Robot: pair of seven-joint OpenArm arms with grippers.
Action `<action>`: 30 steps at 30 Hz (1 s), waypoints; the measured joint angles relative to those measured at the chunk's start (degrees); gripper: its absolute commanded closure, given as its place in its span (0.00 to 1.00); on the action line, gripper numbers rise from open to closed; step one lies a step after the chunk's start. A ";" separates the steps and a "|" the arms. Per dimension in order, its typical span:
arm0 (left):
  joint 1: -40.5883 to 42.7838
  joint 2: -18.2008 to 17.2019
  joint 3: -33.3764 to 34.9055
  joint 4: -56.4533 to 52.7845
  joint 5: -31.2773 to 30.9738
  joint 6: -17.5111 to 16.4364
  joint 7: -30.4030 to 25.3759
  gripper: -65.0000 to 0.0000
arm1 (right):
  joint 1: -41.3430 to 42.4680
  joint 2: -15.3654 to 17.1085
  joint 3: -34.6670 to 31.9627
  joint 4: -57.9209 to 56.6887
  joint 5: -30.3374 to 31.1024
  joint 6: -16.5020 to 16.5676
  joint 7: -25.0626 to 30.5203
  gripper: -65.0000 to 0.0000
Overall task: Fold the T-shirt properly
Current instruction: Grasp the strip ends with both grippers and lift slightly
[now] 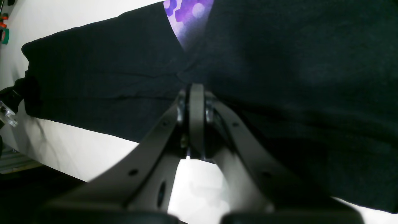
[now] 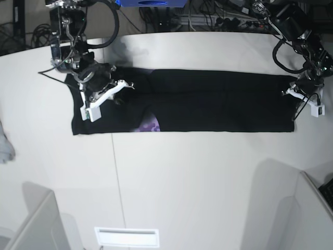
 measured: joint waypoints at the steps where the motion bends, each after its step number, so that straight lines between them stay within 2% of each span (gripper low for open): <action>1: 0.00 0.00 0.00 0.07 0.02 0.00 0.13 1.00 | 0.00 0.00 0.00 0.00 0.02 0.00 -0.02 1.00; 7: 1.40 -0.66 -0.02 4.24 2.05 -0.20 3.06 1.00 | -0.59 0.00 0.00 0.00 0.20 0.00 0.00 1.00; 13: 4.15 -0.61 0.24 10.32 2.10 0.50 0.11 1.00 | -0.76 -0.15 3.30 0.00 9.14 0.00 -0.02 1.00; 19: 6.95 -0.26 0.39 18.14 2.23 0.68 0.04 1.00 | -0.79 0.20 6.73 0.00 10.36 0.00 0.13 1.00; 22: 8.76 0.44 0.44 23.50 2.23 0.70 -0.02 1.00 | -0.79 0.09 8.48 -0.02 10.64 0.00 -0.02 1.00; 25: 10.29 3.02 0.55 28.48 2.27 0.90 0.04 1.00 | -0.79 0.15 10.43 -0.02 10.60 0.00 0.24 1.00; 30: 14.01 3.15 8.22 35.06 2.40 0.92 -0.07 1.00 | -0.72 -0.02 12.28 -0.02 10.69 0.00 -0.02 1.00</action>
